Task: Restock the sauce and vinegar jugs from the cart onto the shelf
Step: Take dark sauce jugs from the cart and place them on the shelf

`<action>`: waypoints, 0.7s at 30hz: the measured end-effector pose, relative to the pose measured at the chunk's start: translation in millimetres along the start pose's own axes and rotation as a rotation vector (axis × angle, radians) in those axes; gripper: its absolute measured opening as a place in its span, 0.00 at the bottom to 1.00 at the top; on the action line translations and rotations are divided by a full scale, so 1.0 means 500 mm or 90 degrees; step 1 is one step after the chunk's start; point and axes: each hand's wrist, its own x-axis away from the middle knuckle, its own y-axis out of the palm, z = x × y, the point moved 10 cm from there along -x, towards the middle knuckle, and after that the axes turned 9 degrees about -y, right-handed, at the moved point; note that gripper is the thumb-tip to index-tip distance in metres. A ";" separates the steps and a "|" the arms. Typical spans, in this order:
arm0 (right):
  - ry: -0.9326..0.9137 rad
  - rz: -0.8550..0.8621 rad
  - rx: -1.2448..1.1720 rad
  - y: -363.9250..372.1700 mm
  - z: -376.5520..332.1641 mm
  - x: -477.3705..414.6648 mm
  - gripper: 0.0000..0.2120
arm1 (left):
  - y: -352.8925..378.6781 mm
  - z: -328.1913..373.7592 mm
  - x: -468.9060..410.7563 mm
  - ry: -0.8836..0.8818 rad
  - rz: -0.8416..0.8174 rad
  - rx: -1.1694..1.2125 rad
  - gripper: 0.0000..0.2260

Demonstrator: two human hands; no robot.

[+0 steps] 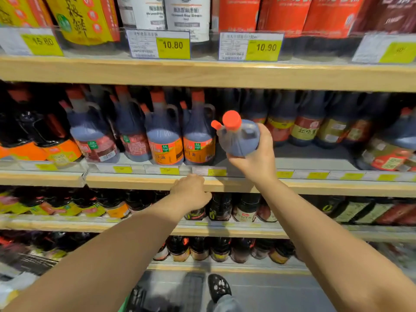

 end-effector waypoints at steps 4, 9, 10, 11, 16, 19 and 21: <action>0.135 -0.004 -0.013 0.029 0.075 0.001 0.33 | 0.005 0.003 -0.010 0.021 0.068 -0.072 0.14; 0.257 0.030 -0.011 0.030 0.144 0.005 0.33 | 0.011 -0.001 -0.018 0.017 0.080 -0.030 0.15; 0.252 0.016 -0.011 0.035 0.145 0.004 0.33 | 0.012 -0.001 -0.018 0.014 0.083 -0.026 0.15; 0.245 0.003 -0.011 0.041 0.146 0.003 0.32 | 0.012 0.001 -0.017 0.015 0.085 -0.026 0.16; 0.237 -0.043 -0.016 0.052 0.144 0.002 0.31 | 0.014 -0.001 -0.021 0.015 0.091 -0.040 0.20; 0.241 -0.078 -0.027 0.060 0.133 0.018 0.28 | 0.018 -0.005 -0.025 0.018 0.074 -0.043 0.22; 0.223 -0.081 0.021 0.055 0.109 0.049 0.31 | 0.025 -0.018 -0.016 0.025 0.046 -0.003 0.23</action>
